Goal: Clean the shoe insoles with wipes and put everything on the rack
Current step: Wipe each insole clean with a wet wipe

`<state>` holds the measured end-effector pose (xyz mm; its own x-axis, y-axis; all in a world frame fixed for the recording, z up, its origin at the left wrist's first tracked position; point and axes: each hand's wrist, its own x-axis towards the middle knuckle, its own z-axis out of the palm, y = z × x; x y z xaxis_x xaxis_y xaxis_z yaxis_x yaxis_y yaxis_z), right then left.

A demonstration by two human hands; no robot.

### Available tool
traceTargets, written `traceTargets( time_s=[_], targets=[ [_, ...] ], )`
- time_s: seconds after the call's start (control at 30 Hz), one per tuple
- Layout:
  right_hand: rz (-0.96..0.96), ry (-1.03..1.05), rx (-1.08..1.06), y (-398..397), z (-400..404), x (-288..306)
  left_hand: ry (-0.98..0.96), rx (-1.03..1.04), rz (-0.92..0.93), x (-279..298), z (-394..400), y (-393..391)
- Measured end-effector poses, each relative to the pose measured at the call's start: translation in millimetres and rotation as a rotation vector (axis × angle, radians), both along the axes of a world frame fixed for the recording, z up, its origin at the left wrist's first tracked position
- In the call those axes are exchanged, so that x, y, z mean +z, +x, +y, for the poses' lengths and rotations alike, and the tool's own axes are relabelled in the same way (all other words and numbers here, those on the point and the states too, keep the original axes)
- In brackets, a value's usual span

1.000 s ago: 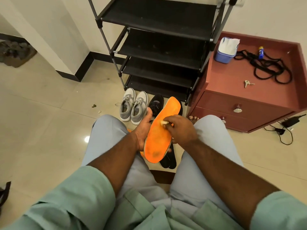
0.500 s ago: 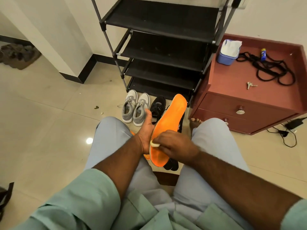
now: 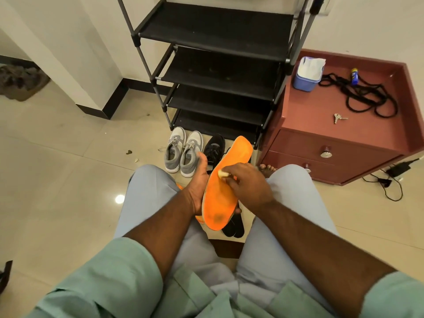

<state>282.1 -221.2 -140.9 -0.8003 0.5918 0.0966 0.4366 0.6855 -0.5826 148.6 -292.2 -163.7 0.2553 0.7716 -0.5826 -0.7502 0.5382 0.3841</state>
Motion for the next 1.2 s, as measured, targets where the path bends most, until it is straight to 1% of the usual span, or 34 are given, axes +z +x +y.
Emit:
traceTargets(
  time_s=[0.03, 0.07, 0.17, 0.2, 0.23, 0.27, 0.33, 0.37, 0.4, 0.5, 0.53, 0.57, 0.67, 0.7, 0.73, 0.8, 0.87, 0.9, 1.0, 1.03, 1.07, 1.13, 1.17, 1.2],
  targets=[
    [-0.011, 0.008, -0.007, 0.0, 1.8, -0.9, 0.002, 0.001, 0.004, 0.3, 0.3, 0.7],
    [-0.007, 0.048, 0.072, -0.3, 0.5, -0.5, -0.006, 0.014, 0.01, -0.3, 0.7, 0.5],
    [0.041, 0.157, 0.438, 3.6, -18.1, 4.7, -0.056, 0.067, 0.025, -1.2, 2.1, -3.3],
    [0.029, 0.175, 0.48, 4.8, -19.3, 3.8, -0.059, 0.073, 0.03, -2.1, 2.3, -4.4],
    [0.021, 0.178, 0.44, 3.8, -16.3, 3.1, -0.053, 0.068, 0.035, -3.0, 2.2, -4.6],
    [0.021, 0.158, 0.318, 1.3, -11.9, 1.6, -0.044, 0.051, 0.036, -2.9, 2.0, -3.8],
    [-0.035, 0.033, -0.008, -1.6, 3.0, -3.7, -0.032, 0.015, 0.034, -1.5, 2.3, 0.2],
    [-0.064, 0.006, -0.066, -2.0, 6.1, -5.7, -0.034, 0.007, 0.041, -0.3, 1.9, 2.1],
    [-0.09, 0.016, -0.035, -2.9, 4.8, -5.4, -0.043, 0.022, 0.05, -0.8, 1.9, 2.6],
    [-0.016, 0.055, 0.23, -0.6, -16.8, -1.3, -0.054, 0.15, 0.038, -7.3, 3.7, -2.9],
    [-0.023, 0.051, 0.25, 1.1, -19.9, -2.0, -0.059, 0.19, 0.037, -8.1, 4.8, -4.3],
    [-0.04, 0.034, 0.197, 0.2, -17.3, -3.0, -0.064, 0.214, 0.052, -9.8, 5.8, -5.7],
    [-0.106, -0.065, -0.147, -4.6, 6.4, -9.9, -0.038, 0.231, 0.151, -3.6, 6.5, 0.9],
    [-0.124, -0.066, -0.187, -5.0, 11.2, -10.1, -0.033, 0.245, 0.161, -1.5, 5.8, 4.0],
    [-0.109, -0.073, -0.171, -5.6, 11.5, -7.7, -0.031, 0.269, 0.145, -0.2, 5.5, 6.0],
    [0.007, -0.139, -0.031, -5.7, -0.9, -0.4, -0.018, 0.306, 0.066, 1.0, 4.7, 4.4],
    [0.04, -0.177, 0.102, -2.7, -18.8, 5.2, 0.0, 0.345, -0.01, -0.4, 4.7, -0.1],
    [0.025, -0.157, 0.094, -2.2, -20.2, 5.0, 0.013, 0.36, -0.025, -2.2, 5.6, -1.8],
    [-0.137, -0.084, -0.129, -2.2, 0.8, 0.1, 0.079, 0.358, -0.024, -6.3, 7.6, 1.5],
    [-0.192, -0.054, -0.118, -0.8, 5.8, -1.4, 0.097, 0.354, -0.021, -5.7, 7.8, 2.7],
    [-0.207, -0.043, -0.045, 0.1, 6.2, 0.4, 0.105, 0.352, -0.019, -4.5, 8.2, 2.5],
    [-0.156, -0.078, 0.169, 1.5, -3.1, 4.1, 0.124, 0.346, -0.035, -2.9, 8.2, -2.8],
    [-0.125, -0.112, 0.231, 2.6, -10.8, 5.8, 0.129, 0.339, -0.033, -3.0, 8.1, -6.1],
    [-0.122, -0.137, 0.223, 3.0, -13.6, 6.3, 0.137, 0.335, -0.027, -2.5, 8.1, -8.2]
  ],
)
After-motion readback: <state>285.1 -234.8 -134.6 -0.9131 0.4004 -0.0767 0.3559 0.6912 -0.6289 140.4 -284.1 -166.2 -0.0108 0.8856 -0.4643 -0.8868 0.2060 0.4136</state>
